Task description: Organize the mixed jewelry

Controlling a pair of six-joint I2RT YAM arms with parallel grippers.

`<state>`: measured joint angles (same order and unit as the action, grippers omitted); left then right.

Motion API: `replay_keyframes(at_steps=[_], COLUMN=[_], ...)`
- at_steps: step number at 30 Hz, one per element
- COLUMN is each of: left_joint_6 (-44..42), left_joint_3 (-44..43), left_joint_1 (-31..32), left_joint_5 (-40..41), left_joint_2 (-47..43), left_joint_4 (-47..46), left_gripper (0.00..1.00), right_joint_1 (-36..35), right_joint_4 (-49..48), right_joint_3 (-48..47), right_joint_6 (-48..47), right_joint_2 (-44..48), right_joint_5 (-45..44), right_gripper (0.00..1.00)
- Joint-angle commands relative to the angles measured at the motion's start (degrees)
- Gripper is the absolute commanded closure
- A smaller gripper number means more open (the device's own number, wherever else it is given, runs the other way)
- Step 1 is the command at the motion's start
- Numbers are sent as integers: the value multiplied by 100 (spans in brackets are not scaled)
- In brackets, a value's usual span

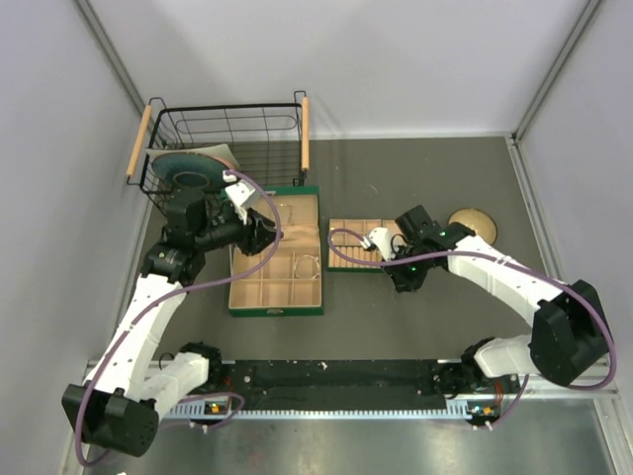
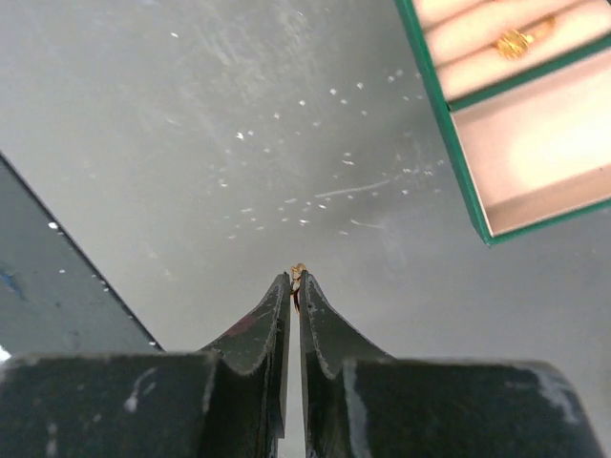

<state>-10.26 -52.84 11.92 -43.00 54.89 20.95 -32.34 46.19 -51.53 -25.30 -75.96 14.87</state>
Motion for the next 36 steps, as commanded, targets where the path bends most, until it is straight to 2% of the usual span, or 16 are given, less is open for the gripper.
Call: replay_keyframes(at_steps=[1,9,17,21,24,31,36], left_joint_6=[6,129,929,1709,2420,4030,5102], left_joint_3=[81,423,521,468,415,230,291], left_joint_1=[-23,-15,108,275,442,688,864], left_joint_5=[-279,-770,-1245,-1307,-1307,-1158,-1123], left_joint_2=[-5,4,65,223,372,751,944], left_joint_4=[-363,-775,-1813,-2498,-3253,-5002,-6320], left_gripper=[57,57,60,60,60,55,48], right_joint_1=[61,61,61,52,52,61,52], right_joint_4=[171,153,232,110,-434,-1920,-2606], right_joint_3=[-314,-718,-2395,-3597,-4109,-4542,-4366], right_joint_6=[8,130,674,1105,1685,3318,3909], right_joint_2=[-339,-270,-138,-349,-437,-507,-516], right_joint_5=[823,1228,1772,2308,2800,3601,3751], right_gripper=[100,100,100,100,100,100,100])
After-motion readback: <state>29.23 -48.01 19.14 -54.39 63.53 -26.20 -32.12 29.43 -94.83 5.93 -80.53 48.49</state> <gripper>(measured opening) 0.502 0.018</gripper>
